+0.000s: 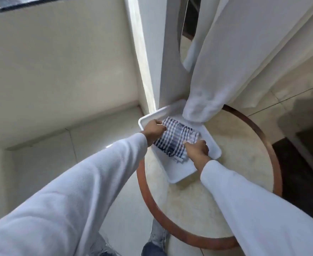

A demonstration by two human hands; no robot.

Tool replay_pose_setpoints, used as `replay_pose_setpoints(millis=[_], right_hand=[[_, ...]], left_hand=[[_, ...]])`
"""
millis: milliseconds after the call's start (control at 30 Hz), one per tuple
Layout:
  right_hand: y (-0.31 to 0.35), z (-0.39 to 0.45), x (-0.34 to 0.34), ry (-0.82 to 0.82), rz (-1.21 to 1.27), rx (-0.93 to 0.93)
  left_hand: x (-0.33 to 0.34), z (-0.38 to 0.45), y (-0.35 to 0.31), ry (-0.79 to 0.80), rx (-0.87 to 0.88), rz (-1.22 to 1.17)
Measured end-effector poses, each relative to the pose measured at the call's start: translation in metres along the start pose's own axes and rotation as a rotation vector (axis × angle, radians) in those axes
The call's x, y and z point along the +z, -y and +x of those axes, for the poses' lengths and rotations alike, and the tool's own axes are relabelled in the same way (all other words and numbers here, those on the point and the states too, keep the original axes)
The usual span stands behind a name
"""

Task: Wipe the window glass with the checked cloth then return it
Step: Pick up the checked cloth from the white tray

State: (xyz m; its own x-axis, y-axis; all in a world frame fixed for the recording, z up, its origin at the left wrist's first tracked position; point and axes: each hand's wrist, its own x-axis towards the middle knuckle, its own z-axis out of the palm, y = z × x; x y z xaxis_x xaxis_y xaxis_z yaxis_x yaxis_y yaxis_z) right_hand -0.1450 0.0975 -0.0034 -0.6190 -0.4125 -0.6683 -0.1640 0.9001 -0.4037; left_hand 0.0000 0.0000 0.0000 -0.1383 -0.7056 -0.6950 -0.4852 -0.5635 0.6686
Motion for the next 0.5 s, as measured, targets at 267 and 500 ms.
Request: replay_pose_setpoints(millis=[267,500], right_hand=[[0.003,0.023,0.030,-0.114,0.061,-0.019],[0.038,0.005,0.011,-0.032,0.142,-0.086]], left_hand=[[0.009,0.035,0.002,-0.011,-0.039,0.173],[-0.035,0.023,-0.023,0.052,-0.012,0.034]])
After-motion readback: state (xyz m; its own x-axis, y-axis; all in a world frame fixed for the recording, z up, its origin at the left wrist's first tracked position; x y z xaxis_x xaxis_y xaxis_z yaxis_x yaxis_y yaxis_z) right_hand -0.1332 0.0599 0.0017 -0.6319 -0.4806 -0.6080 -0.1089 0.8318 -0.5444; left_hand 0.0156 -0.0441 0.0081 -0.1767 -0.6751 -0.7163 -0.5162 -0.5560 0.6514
